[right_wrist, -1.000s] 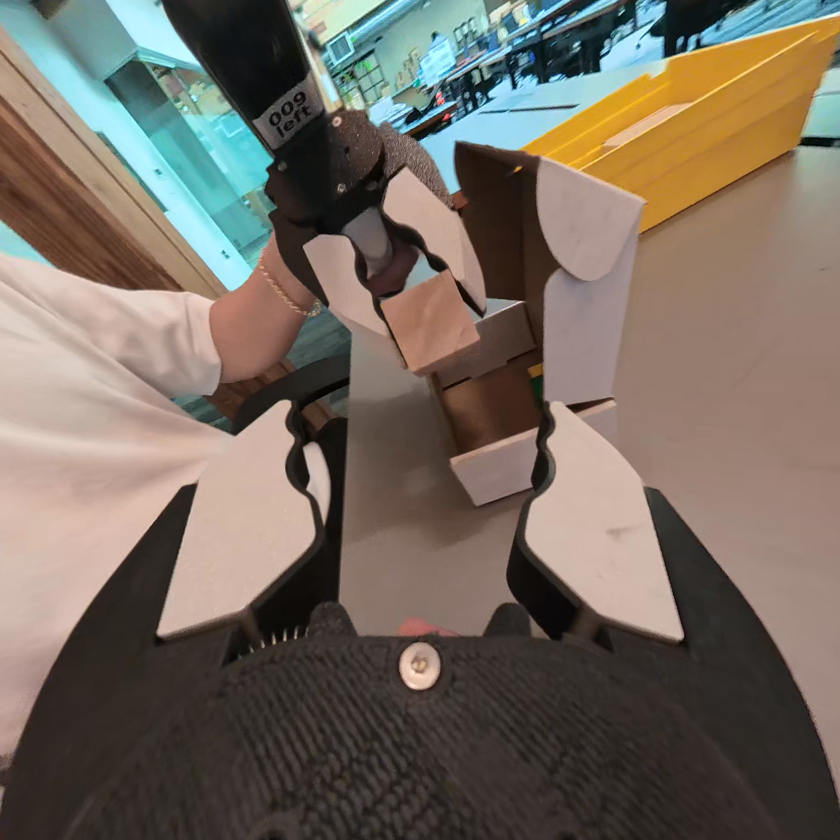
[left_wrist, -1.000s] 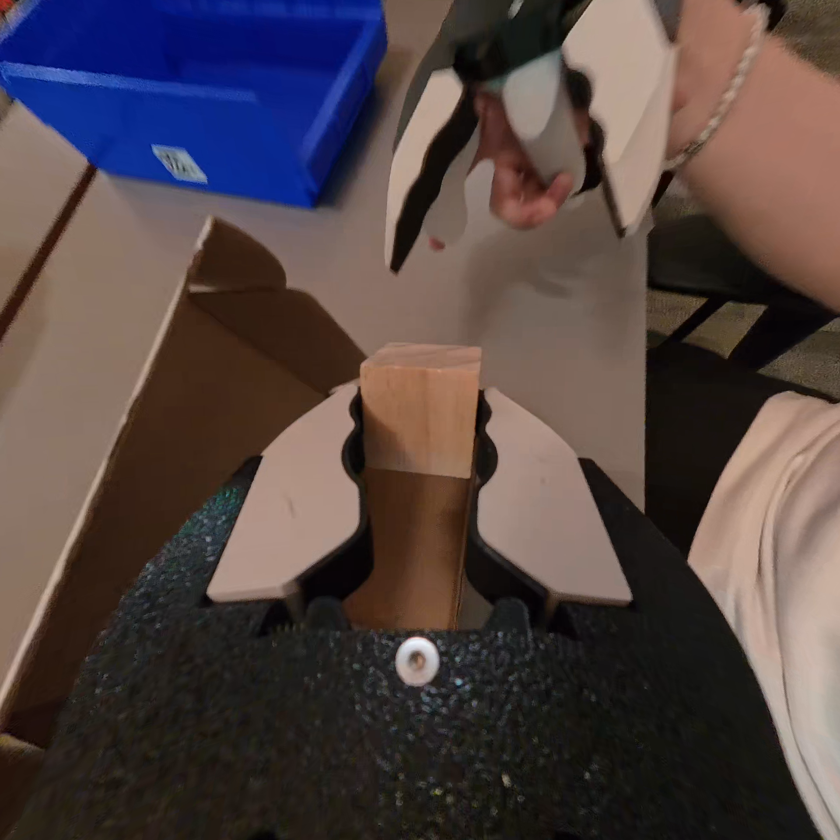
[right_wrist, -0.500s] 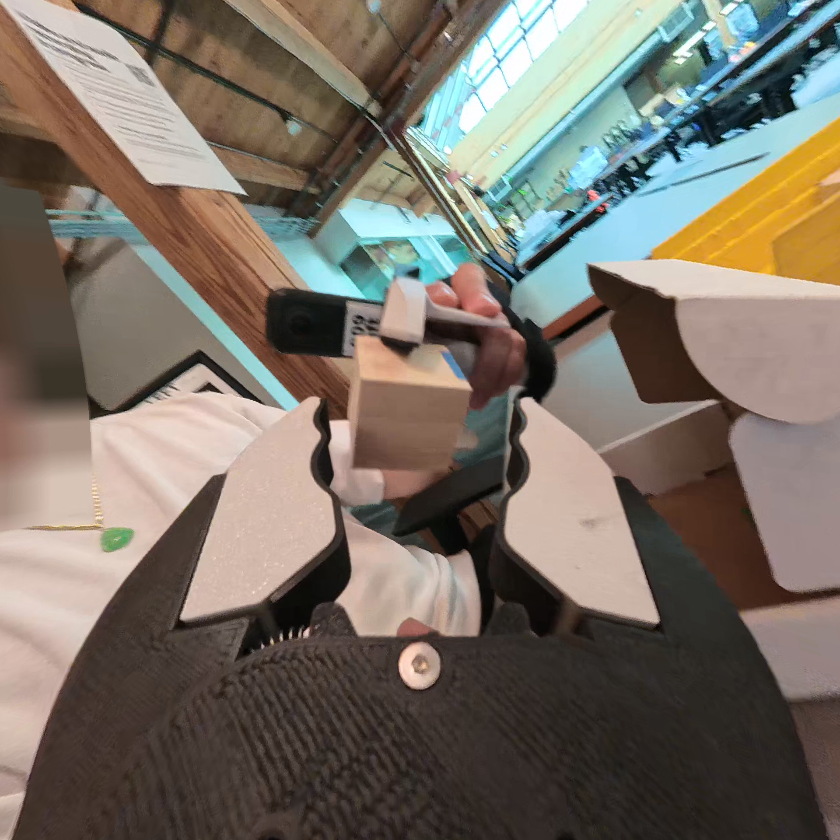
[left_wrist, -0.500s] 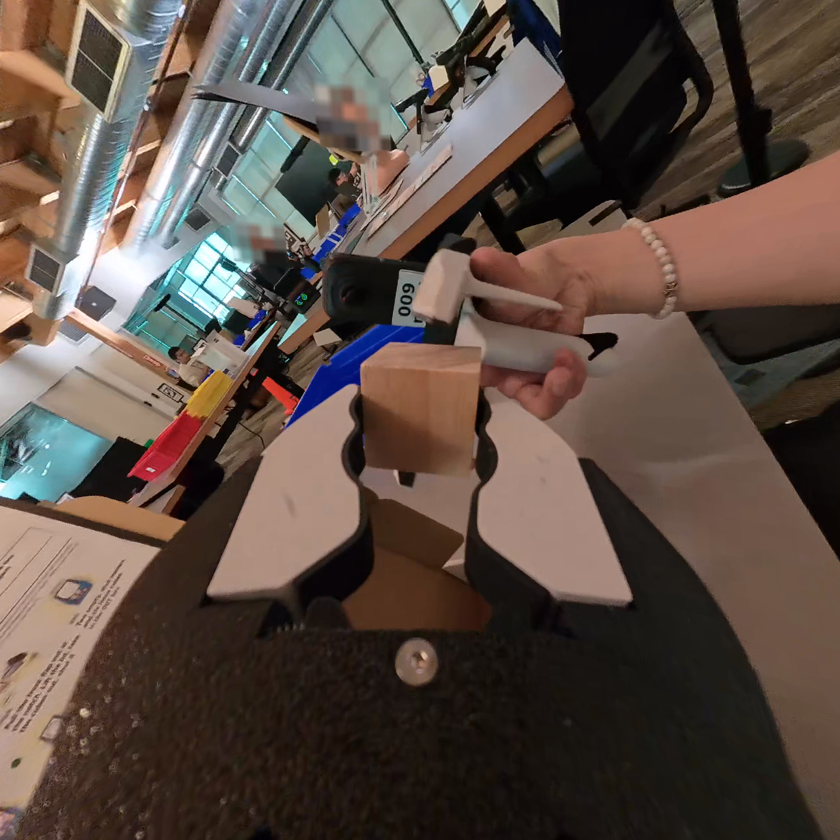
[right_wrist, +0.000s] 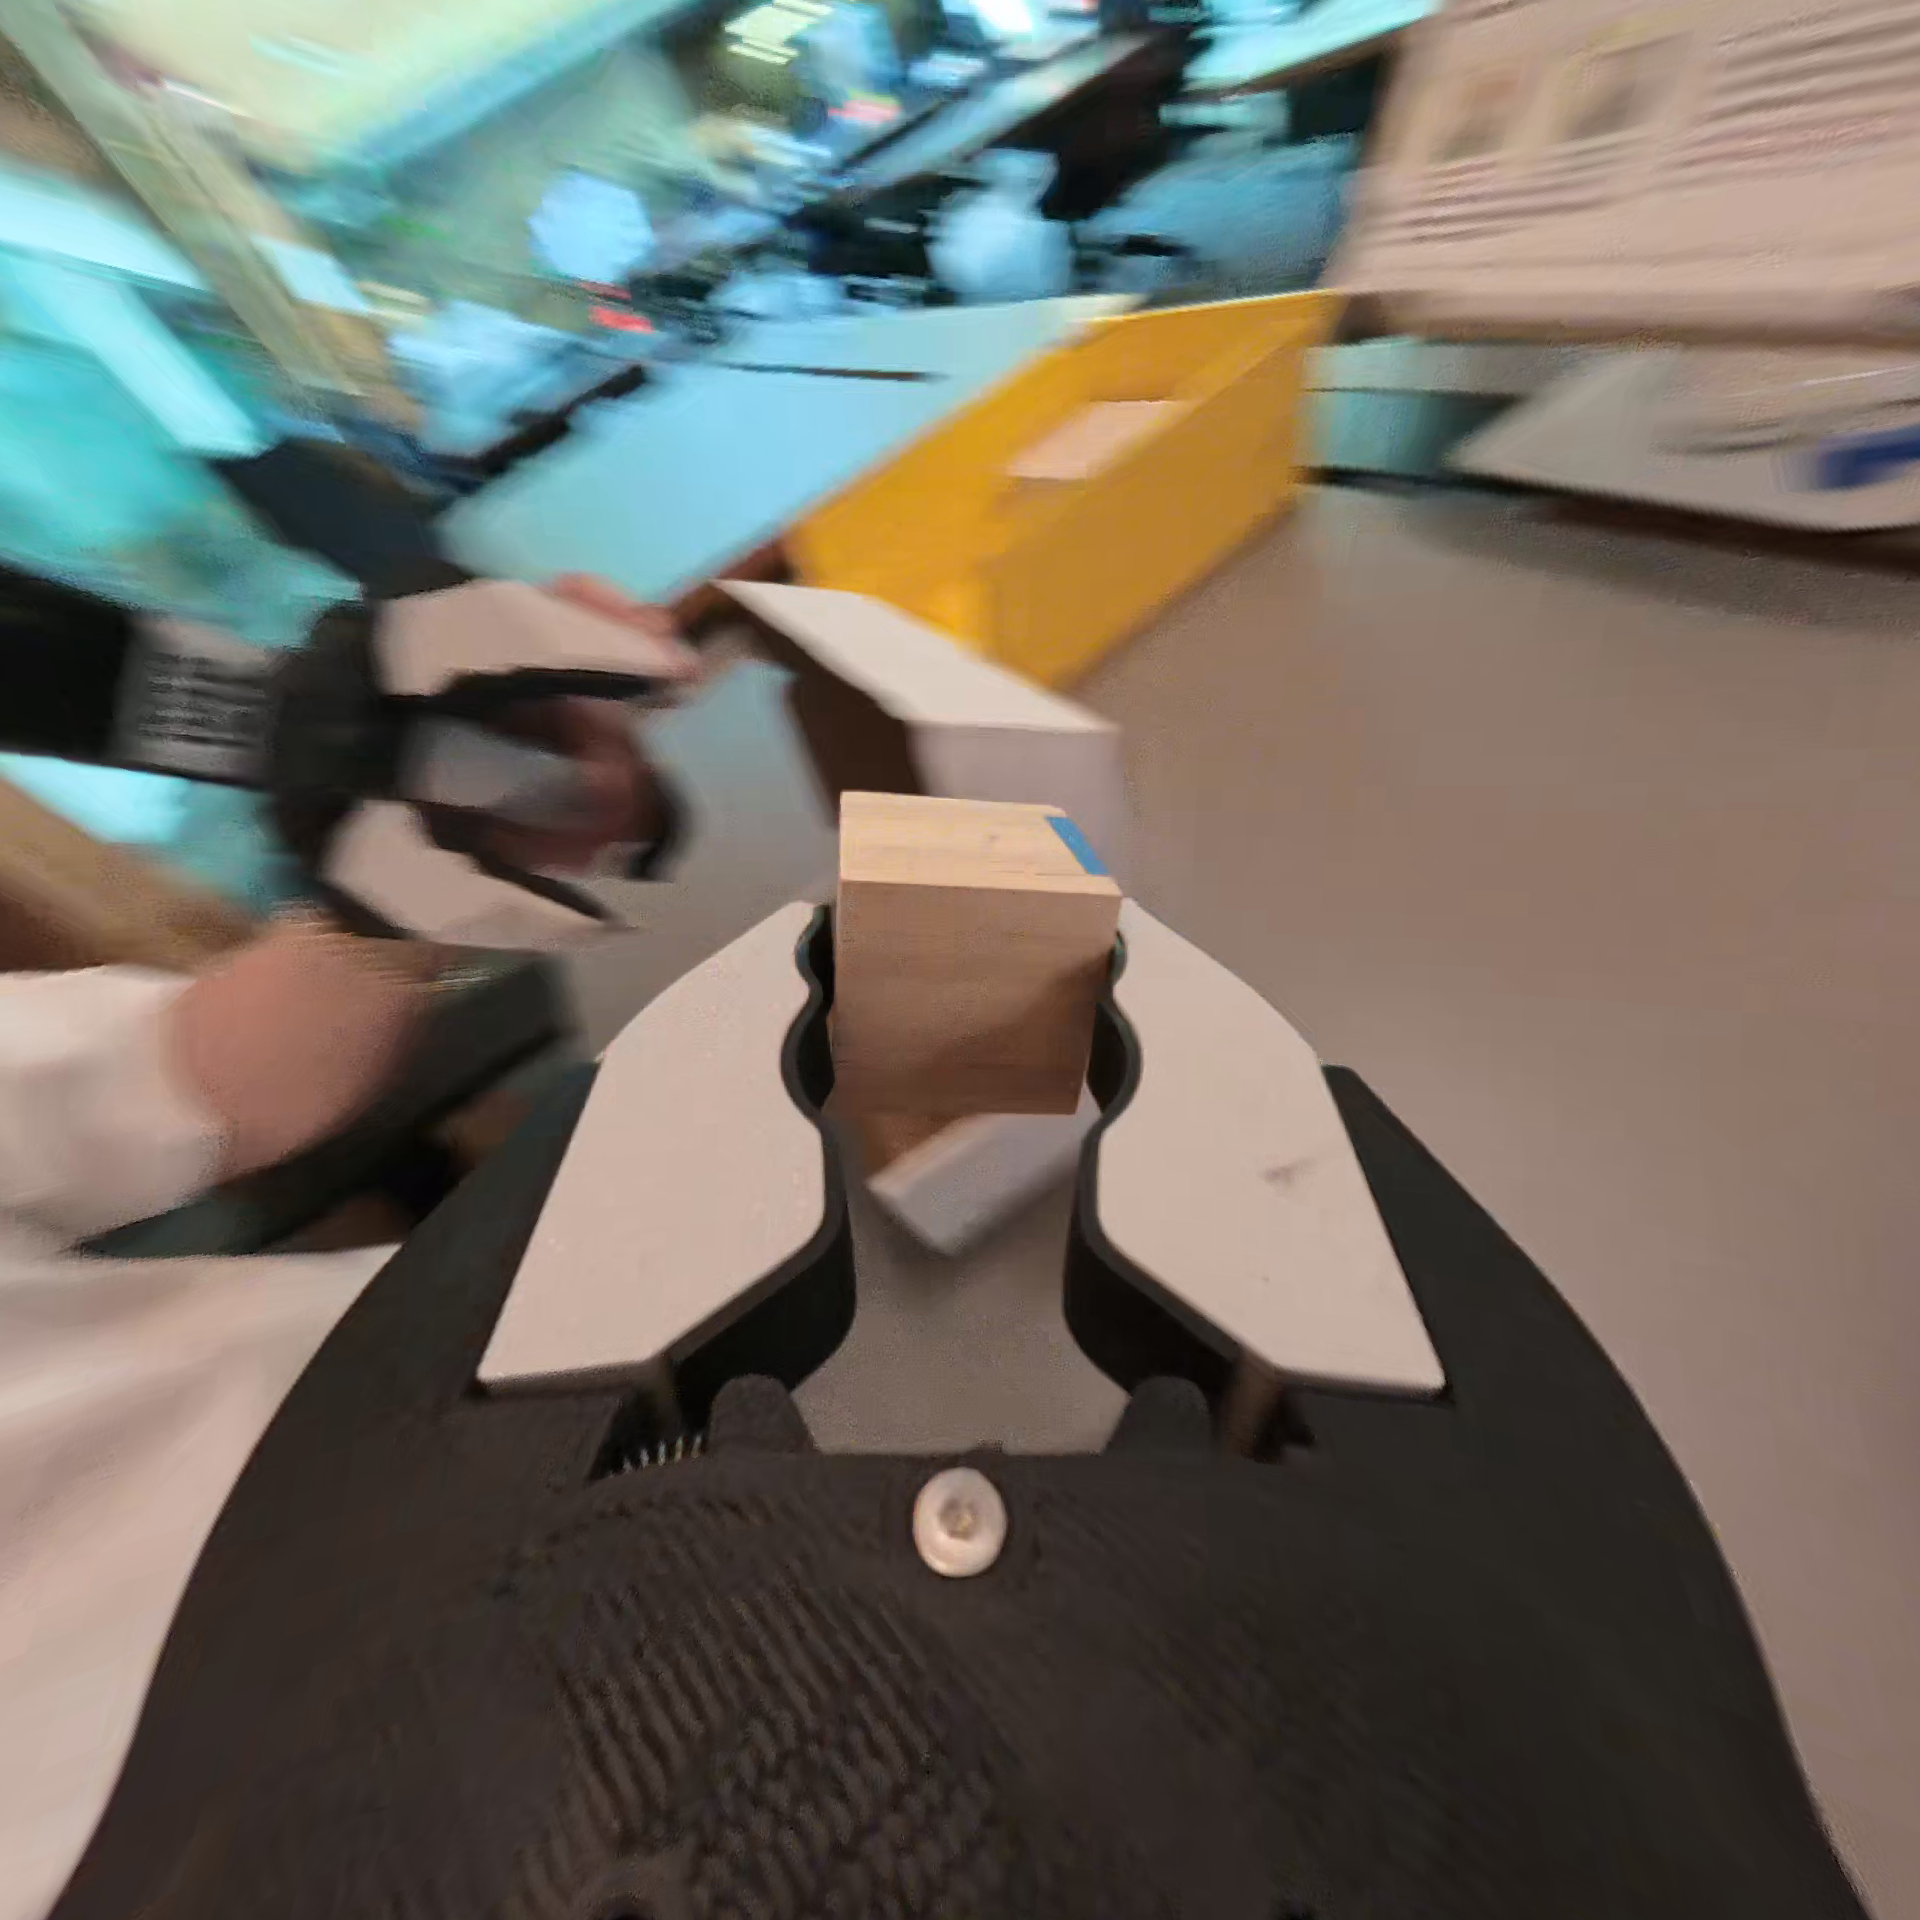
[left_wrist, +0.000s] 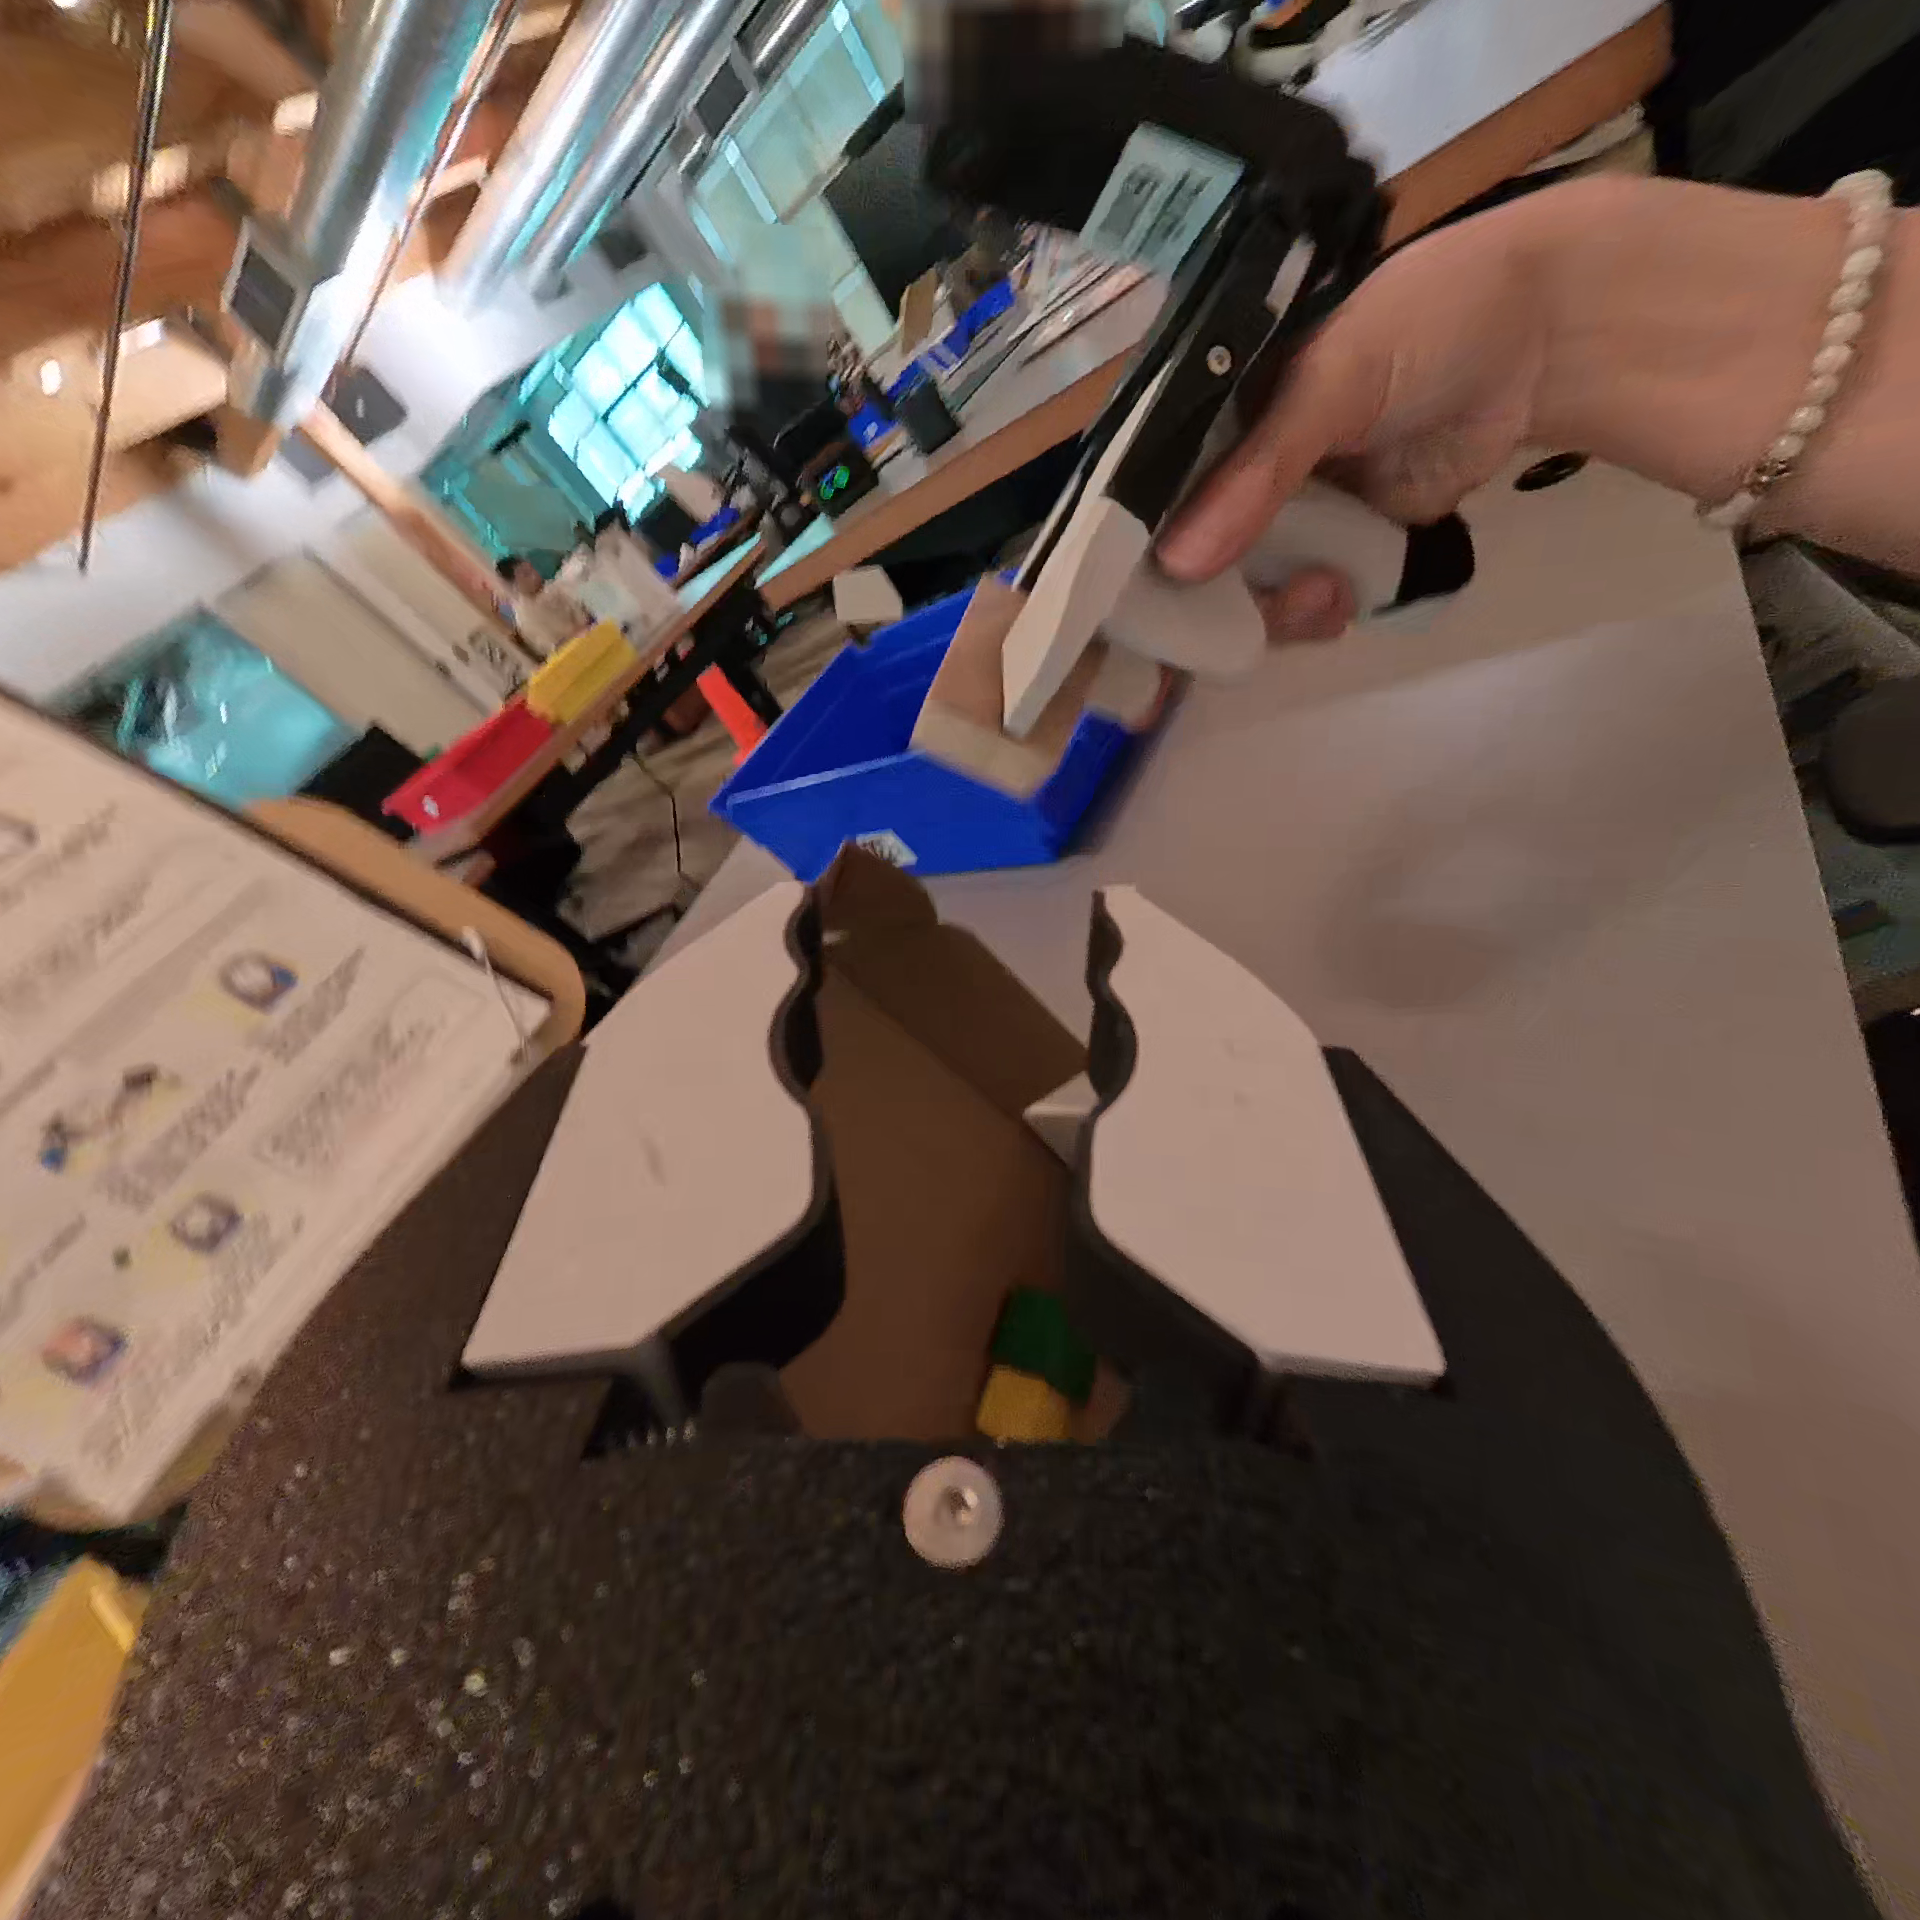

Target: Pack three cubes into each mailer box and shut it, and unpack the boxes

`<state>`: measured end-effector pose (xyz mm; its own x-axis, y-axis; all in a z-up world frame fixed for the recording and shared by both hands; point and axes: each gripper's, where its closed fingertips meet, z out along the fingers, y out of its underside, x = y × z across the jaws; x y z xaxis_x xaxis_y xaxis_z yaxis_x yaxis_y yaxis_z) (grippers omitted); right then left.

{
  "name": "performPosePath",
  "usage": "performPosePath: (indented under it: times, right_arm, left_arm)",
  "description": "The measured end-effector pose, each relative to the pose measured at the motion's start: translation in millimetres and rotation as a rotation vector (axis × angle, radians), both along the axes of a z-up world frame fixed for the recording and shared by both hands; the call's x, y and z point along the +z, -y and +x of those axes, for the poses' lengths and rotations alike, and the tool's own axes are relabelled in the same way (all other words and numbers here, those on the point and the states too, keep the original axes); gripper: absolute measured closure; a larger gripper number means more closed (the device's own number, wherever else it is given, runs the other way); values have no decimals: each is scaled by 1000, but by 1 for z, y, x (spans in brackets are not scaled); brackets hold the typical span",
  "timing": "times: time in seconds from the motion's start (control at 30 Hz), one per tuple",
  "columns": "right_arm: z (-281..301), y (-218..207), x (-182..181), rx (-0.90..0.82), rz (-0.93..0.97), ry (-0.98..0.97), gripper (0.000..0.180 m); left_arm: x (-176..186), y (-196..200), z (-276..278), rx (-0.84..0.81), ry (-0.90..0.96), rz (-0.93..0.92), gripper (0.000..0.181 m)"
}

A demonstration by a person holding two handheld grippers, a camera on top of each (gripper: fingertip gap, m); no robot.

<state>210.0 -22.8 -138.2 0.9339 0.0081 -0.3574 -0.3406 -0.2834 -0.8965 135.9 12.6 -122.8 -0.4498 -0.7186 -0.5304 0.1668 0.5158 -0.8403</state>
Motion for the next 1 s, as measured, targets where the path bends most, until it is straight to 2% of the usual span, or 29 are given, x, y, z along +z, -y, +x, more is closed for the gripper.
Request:
performPosePath:
  times: [0.03, 0.13, 0.23, 0.33, 0.47, 0.7, 0.73, 0.83, 1.0]
  right_arm:
    - [29, 13, -4, -133, -67, 77, 133]
    - [121, 61, -17, -454, -348, 242, 132]
    - [195, 95, -34, -575, -629, 278, 132]
    - [240, 105, -63, -564, -811, 190, 132]
    - [264, 107, -104, -494, -1007, 160, 132]
    - [267, 98, -143, -465, -1053, 143, 130]
    - [267, 97, -144, -463, -1042, 142, 119]
    - [270, 93, -133, -503, -937, 151, 103]
    - [248, 96, -95, -564, -739, 171, 99]
  left_arm:
    - [-3, -8, -2, 38, -38, -31, 137]
    - [-24, -22, -7, 116, -202, -88, 135]
    - [-45, -34, -10, 203, -309, -68, 136]
    - [-64, -40, -13, 244, -385, -48, 136]
    - [-78, -46, -15, 291, -473, -110, 136]
    - [-87, -54, -15, 318, -634, -282, 139]
    - [-88, -55, -13, 333, -664, -303, 139]
    - [-92, -58, -7, 385, -730, -303, 138]
    - [-101, -49, 3, 350, -785, -118, 139]
